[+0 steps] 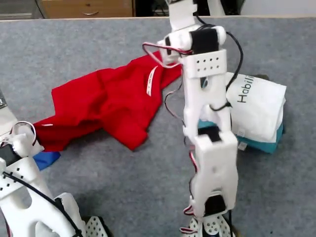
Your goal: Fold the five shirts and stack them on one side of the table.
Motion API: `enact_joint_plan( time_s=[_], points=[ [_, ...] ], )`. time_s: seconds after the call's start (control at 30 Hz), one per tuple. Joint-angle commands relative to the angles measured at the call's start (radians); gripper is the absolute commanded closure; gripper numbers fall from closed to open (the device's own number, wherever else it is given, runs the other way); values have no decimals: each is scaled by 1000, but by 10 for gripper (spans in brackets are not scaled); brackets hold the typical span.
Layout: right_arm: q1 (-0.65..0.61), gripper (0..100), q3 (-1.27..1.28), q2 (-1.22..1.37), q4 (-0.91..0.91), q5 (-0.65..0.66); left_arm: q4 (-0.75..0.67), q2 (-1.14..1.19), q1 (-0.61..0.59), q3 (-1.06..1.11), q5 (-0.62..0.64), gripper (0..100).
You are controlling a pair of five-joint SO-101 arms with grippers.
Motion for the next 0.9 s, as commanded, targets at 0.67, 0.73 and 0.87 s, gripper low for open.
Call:
enact_joint_plan(
  time_s=[0.67,0.73,0.87],
  points=[
    [-433,805,1449,-613,-493,-552,-15,-11,-8,-1,5,970],
    [-433,805,1469,-587,-526,-572,-15,-9,-8,-1,5,970],
    [-433,806,1471,-516,-568,-592,-15,-9,-8,-1,9,970]
  ],
)
